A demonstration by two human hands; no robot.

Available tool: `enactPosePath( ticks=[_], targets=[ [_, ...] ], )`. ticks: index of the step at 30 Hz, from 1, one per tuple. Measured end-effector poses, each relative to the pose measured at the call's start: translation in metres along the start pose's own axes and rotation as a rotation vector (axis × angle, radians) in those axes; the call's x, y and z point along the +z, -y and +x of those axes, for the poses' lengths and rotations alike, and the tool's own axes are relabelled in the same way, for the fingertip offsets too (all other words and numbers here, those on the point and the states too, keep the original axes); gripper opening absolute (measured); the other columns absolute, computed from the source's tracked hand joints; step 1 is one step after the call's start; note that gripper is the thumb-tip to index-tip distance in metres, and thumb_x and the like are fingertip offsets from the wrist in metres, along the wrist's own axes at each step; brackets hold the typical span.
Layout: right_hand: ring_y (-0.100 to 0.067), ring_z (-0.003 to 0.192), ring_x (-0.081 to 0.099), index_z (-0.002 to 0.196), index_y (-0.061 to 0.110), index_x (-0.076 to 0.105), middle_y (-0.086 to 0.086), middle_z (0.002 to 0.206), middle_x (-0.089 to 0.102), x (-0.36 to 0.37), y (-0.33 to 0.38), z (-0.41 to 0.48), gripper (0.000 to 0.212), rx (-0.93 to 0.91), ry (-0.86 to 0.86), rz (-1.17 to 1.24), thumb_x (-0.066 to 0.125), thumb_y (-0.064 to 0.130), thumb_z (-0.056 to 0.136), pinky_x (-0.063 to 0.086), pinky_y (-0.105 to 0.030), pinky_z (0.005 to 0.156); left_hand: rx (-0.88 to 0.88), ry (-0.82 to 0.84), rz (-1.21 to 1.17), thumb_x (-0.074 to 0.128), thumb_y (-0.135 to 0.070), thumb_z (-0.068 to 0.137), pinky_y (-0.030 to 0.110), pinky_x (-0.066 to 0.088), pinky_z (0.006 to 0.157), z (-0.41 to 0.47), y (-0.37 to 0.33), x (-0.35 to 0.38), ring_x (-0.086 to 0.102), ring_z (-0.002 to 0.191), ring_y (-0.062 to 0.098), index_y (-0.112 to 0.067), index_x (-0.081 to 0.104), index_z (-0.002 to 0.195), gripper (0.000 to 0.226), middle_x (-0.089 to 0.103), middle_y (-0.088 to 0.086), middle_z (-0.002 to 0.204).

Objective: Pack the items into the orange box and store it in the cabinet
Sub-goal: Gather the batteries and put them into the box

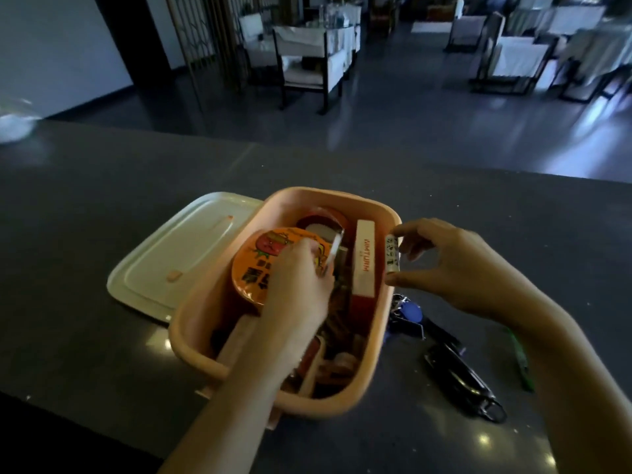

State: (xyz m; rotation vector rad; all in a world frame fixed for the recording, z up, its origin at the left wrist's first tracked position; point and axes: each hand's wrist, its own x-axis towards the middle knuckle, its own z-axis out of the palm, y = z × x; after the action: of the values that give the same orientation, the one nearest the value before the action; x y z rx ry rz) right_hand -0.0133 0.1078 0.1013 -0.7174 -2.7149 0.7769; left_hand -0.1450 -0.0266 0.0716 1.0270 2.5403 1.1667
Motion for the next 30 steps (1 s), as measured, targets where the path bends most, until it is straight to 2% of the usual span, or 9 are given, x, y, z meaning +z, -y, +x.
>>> enactPosePath(
  ticks=[2,4,8,13,15,18,23,27,30],
  targets=[
    [0.000,0.091,0.052,0.114,0.035,0.049,0.021,0.096,0.052,0.008,0.013,0.003,0.060,0.040,-0.032,-0.026,0.065,0.053,0.059,0.042,-0.039,0.094,0.033,0.102,-0.033,0.065,-0.019,0.082,0.036,0.042,0.101,0.007,0.005,0.000,0.049,0.119,0.017,-0.015,0.045,0.129,0.051,0.052,0.004,0.130],
    [-0.004,0.094,0.053,0.118,0.033,0.049,0.019,0.099,0.052,0.016,0.024,0.002,0.064,0.076,-0.039,-0.047,0.065,0.054,0.060,0.040,-0.045,0.097,0.070,0.203,-0.092,0.065,-0.023,0.082,0.034,0.039,0.103,0.010,0.013,-0.007,0.046,0.122,0.015,-0.018,0.044,0.130,0.053,0.050,0.002,0.133],
    [-0.009,0.106,0.047,0.125,0.034,0.045,0.012,0.114,0.048,0.028,0.035,0.002,0.064,0.150,0.057,-0.139,0.068,0.052,0.067,0.031,-0.042,0.103,0.164,0.281,-0.169,0.065,-0.028,0.081,0.025,0.040,0.098,0.009,0.033,-0.030,0.046,0.119,0.005,-0.026,0.048,0.127,0.049,0.051,-0.011,0.127],
    [-0.012,0.111,0.018,0.121,0.039,0.045,0.007,0.129,0.029,0.048,0.039,0.009,0.061,0.149,0.157,-0.308,0.068,0.056,0.067,0.018,-0.040,0.099,0.298,0.171,-0.087,0.061,-0.030,0.083,0.004,0.032,0.083,0.008,0.047,-0.052,0.046,0.109,-0.004,-0.028,0.050,0.126,0.045,0.050,-0.020,0.117],
    [-0.011,0.114,0.012,0.119,0.037,0.047,0.006,0.134,0.024,0.056,0.038,0.010,0.060,0.137,0.169,-0.318,0.068,0.056,0.066,0.015,-0.044,0.103,0.335,0.147,-0.031,0.061,-0.031,0.083,0.004,0.032,0.084,0.009,0.051,-0.055,0.043,0.110,-0.003,-0.028,0.048,0.127,0.046,0.047,-0.020,0.118],
    [-0.007,0.117,0.007,0.118,0.039,0.048,0.009,0.138,0.020,0.062,0.034,0.010,0.058,0.138,0.166,-0.244,0.069,0.055,0.067,0.013,-0.047,0.106,0.412,0.161,0.057,0.063,-0.031,0.081,0.018,0.038,0.098,0.011,0.057,-0.056,0.041,0.119,0.001,-0.028,0.046,0.129,0.050,0.047,-0.016,0.128],
    [-0.010,0.123,0.013,0.112,0.046,0.048,0.015,0.136,0.025,0.057,0.024,0.004,0.051,0.150,0.051,-0.120,0.066,0.059,0.066,0.015,-0.038,0.099,0.477,0.237,0.052,0.062,-0.031,0.080,-0.007,0.024,0.087,0.009,0.061,-0.053,0.028,0.119,-0.011,-0.030,0.044,0.131,0.054,0.040,-0.021,0.131],
    [-0.008,0.120,0.026,0.104,0.051,0.047,0.018,0.126,0.036,0.043,0.001,-0.013,0.045,0.189,-0.060,-0.058,0.055,0.066,0.062,0.022,-0.035,0.096,0.523,0.269,0.006,0.052,-0.042,0.078,-0.005,0.019,0.092,0.003,0.048,-0.048,0.034,0.118,-0.013,-0.030,0.047,0.127,0.051,0.041,-0.025,0.126],
    [-0.012,0.113,0.046,0.098,0.043,0.056,0.013,0.114,0.048,0.028,-0.037,-0.036,0.035,0.265,-0.282,0.020,0.059,0.058,0.066,0.035,-0.032,0.094,0.561,0.278,-0.048,0.050,-0.045,0.079,-0.003,0.021,0.094,-0.012,0.028,-0.039,0.034,0.117,-0.017,-0.035,0.047,0.124,0.046,0.042,-0.031,0.121]
  ],
)
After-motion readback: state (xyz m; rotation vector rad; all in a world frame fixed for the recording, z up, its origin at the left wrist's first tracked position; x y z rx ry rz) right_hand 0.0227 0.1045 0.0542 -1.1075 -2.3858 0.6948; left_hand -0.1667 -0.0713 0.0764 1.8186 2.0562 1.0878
